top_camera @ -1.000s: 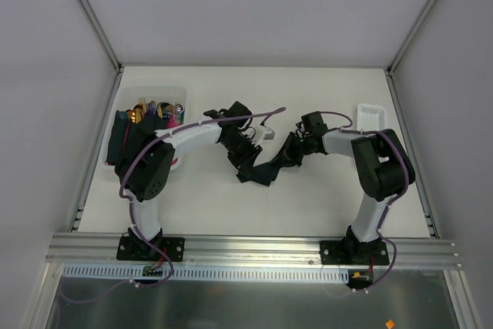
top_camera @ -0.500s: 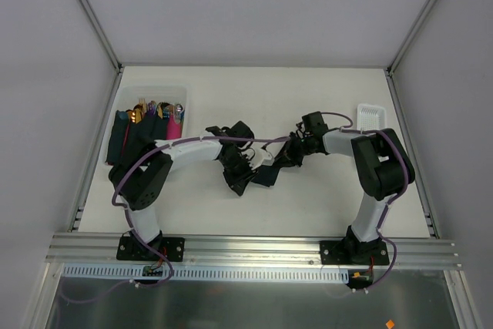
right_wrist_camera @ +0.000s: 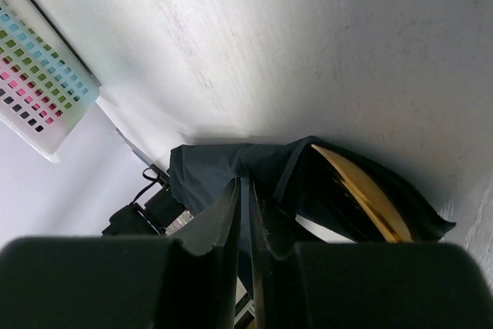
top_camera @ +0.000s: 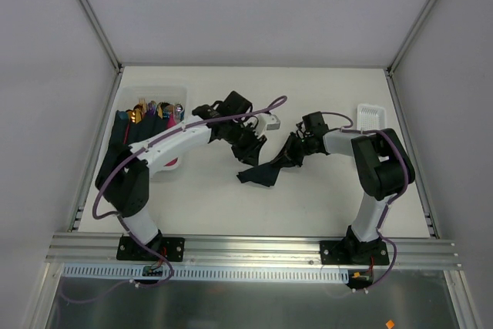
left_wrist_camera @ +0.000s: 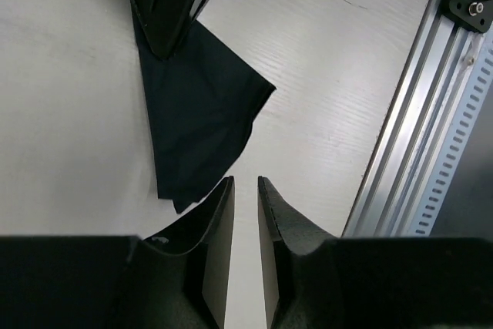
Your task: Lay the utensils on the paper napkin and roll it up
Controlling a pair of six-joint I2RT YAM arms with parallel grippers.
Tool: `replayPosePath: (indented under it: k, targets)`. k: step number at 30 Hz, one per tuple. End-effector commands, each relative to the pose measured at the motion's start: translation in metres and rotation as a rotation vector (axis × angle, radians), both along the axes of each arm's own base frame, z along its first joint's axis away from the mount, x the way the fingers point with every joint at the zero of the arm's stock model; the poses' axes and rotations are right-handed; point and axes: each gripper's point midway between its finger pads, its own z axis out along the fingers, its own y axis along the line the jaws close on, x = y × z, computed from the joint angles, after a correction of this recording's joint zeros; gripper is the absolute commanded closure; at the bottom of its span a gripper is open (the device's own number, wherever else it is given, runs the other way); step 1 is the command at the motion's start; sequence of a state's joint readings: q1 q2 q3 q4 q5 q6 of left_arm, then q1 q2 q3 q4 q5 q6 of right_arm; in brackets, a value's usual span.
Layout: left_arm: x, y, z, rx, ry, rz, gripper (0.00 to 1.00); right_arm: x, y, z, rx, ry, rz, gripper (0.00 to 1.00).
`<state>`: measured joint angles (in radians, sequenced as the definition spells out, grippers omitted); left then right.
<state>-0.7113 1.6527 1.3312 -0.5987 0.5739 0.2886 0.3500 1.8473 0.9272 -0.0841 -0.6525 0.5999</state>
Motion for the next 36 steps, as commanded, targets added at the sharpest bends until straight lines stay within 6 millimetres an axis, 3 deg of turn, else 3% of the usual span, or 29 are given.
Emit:
replayPosePath:
  k: [1, 7, 15, 22, 31, 36]
  targets:
    - [-0.002, -0.012, -0.021, 0.025, 0.154, 0.049, 0.82, -0.017, -0.022, -0.032, -0.12, 0.061, 0.001, 0.88]
    - [-0.002, -0.02, -0.062, 0.079, 0.276, 0.065, 0.85, -0.015, -0.021, -0.029, -0.116, 0.047, 0.015, 0.88]
    - [-0.004, -0.004, -0.125, 0.17, 0.456, 0.152, 0.9, -0.008, -0.019, -0.024, -0.111, 0.014, 0.046, 0.88]
    - [0.002, 0.006, -0.155, 0.199, 0.586, 0.265, 0.94, 0.008, -0.014, -0.008, -0.1, -0.034, 0.07, 0.82]
    - [0.013, 0.02, -0.175, 0.181, 0.761, 0.43, 0.96, 0.027, -0.022, 0.027, -0.111, -0.146, 0.111, 0.51]
    - [0.016, 0.024, -0.178, 0.176, 0.78, 0.47, 0.97, 0.028, -0.035, 0.041, -0.141, -0.197, 0.12, 0.54]
